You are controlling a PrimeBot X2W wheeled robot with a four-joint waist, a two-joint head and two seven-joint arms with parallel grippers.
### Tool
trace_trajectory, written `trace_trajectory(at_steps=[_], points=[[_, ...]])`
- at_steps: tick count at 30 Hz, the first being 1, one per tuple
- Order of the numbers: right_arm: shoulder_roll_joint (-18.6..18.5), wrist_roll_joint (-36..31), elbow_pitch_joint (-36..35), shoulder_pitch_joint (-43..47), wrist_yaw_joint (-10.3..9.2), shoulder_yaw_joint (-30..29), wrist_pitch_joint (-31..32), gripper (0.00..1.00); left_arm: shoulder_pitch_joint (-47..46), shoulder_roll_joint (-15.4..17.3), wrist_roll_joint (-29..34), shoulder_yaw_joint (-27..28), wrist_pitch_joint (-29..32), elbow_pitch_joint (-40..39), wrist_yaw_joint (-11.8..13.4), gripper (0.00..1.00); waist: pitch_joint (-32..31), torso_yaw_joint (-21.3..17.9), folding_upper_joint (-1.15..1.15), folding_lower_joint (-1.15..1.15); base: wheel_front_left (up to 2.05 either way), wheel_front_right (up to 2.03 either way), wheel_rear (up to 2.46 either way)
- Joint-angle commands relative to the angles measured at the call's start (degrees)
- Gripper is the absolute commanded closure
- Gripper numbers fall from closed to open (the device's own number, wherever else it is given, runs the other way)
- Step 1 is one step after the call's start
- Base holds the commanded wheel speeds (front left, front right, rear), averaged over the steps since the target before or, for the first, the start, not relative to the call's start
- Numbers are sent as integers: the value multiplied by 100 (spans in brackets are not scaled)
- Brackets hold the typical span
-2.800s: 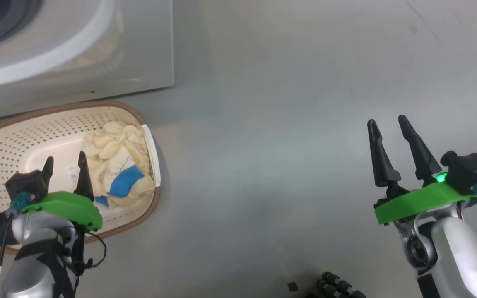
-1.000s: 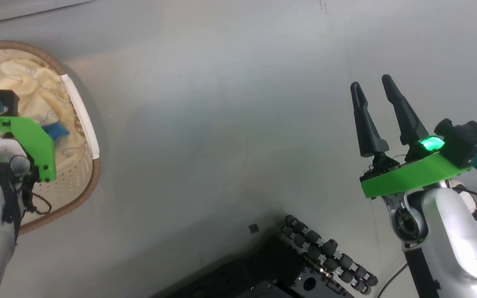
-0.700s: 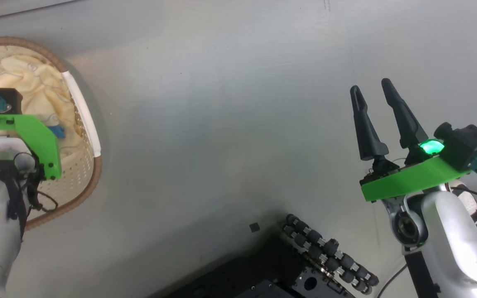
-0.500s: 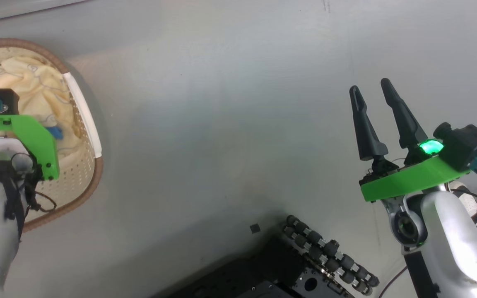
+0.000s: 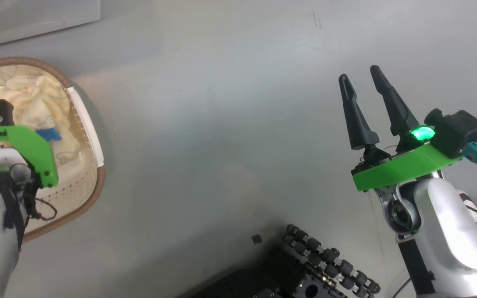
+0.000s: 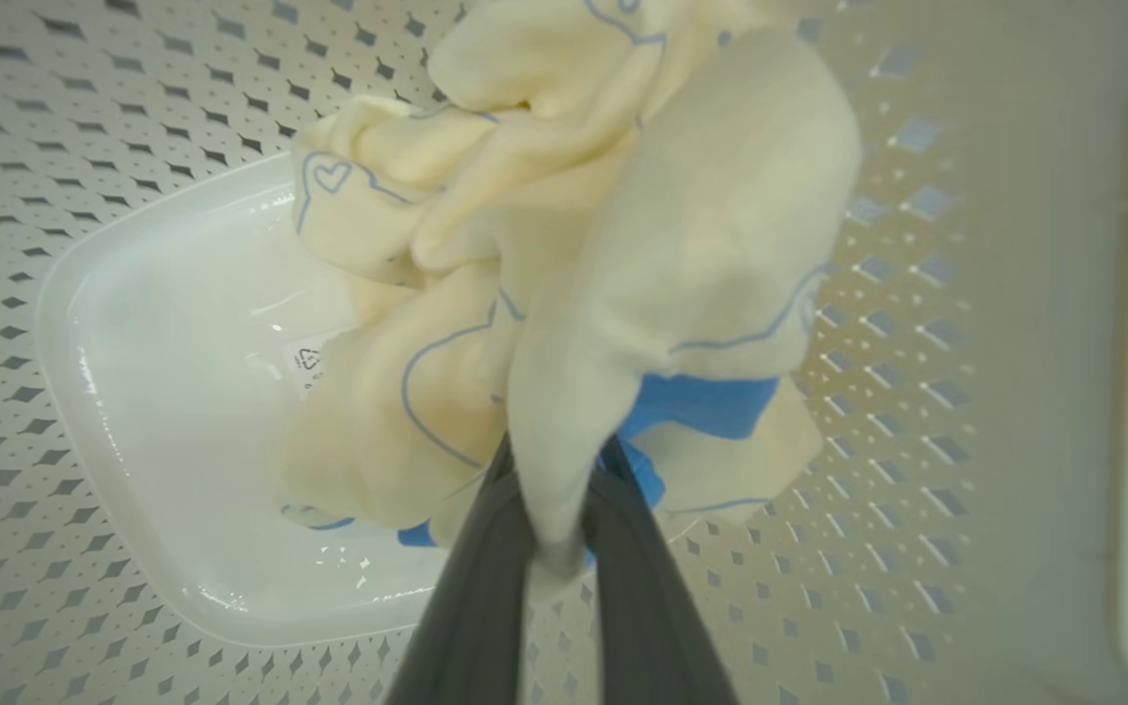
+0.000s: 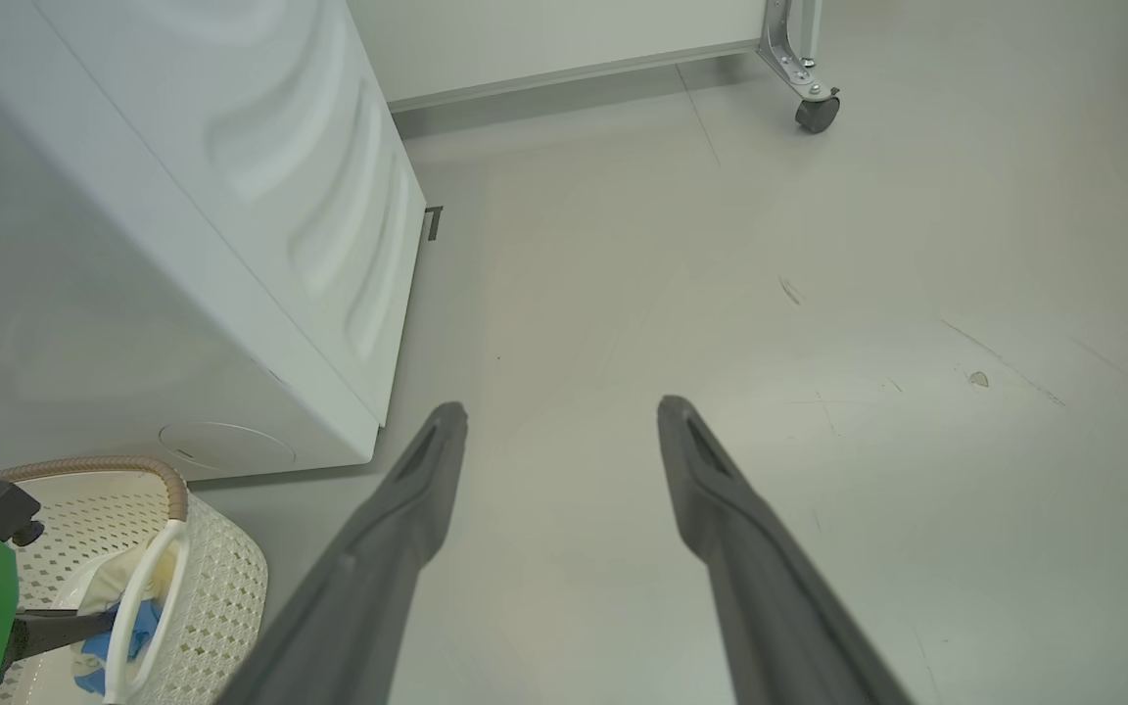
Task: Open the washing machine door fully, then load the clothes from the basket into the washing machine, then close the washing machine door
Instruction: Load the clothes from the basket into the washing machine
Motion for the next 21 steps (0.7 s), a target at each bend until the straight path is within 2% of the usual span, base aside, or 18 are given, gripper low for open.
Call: trace_trajectory(at_steps=[1, 11, 21], points=[[-49, -30, -103, 68, -15, 58, -55, 0, 162, 168, -52, 76, -120, -81, 6, 100, -162, 49, 0, 0, 0, 0, 0], [-164, -187, -35, 182, -15, -8, -55, 0, 697, -18, -251, -115, -468, -203, 5, 100, -961, 393, 0, 0, 0, 0, 0], [-316, -254, 36, 420, -15, -26, -55, 0, 1211, -132, -430, -194, -1277, -236, 5, 100, -1750, 798, 0, 0, 0, 0, 0]])
